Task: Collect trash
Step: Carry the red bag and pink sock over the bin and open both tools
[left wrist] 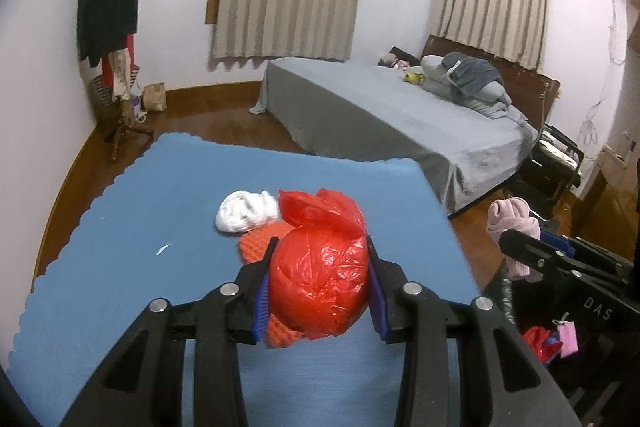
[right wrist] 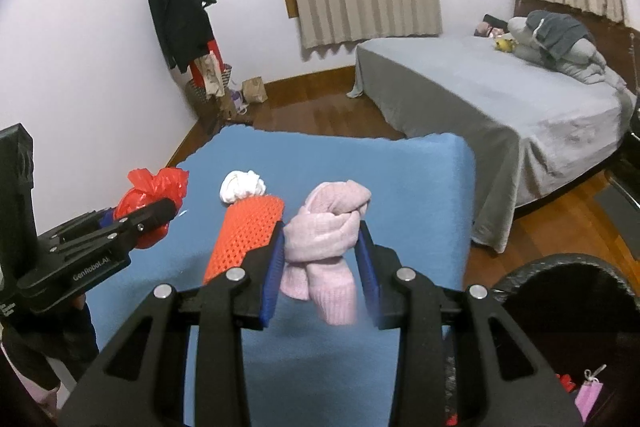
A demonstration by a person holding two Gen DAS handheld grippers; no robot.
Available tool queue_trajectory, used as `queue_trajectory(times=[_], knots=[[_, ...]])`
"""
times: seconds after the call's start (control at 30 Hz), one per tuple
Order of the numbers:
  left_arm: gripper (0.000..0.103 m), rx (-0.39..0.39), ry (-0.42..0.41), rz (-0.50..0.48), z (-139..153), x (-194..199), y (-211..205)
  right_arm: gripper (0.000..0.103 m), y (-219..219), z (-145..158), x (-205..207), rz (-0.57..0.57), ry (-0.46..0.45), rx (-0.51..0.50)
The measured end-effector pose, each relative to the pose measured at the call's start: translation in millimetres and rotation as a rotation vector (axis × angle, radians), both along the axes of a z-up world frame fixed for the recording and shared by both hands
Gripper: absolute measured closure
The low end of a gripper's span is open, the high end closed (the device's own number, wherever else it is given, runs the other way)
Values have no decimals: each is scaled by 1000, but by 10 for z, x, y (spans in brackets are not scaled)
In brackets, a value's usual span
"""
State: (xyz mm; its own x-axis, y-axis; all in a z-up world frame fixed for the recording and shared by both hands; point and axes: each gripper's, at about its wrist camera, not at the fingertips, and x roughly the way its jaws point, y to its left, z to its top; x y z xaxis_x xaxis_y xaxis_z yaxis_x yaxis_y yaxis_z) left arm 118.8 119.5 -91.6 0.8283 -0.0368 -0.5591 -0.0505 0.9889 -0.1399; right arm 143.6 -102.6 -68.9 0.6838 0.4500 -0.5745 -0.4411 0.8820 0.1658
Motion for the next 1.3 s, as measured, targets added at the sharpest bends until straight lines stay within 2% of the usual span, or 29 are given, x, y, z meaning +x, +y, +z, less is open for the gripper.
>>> queue_trajectory(times=[0.73, 1.3], knots=[[64, 2, -77, -167, 347, -93, -860, 70, -819, 305, -453, -151, -80, 14], [64, -1, -95, -339, 446, -155, -1597, 70, -1586, 285, -711, -315, -86, -9]])
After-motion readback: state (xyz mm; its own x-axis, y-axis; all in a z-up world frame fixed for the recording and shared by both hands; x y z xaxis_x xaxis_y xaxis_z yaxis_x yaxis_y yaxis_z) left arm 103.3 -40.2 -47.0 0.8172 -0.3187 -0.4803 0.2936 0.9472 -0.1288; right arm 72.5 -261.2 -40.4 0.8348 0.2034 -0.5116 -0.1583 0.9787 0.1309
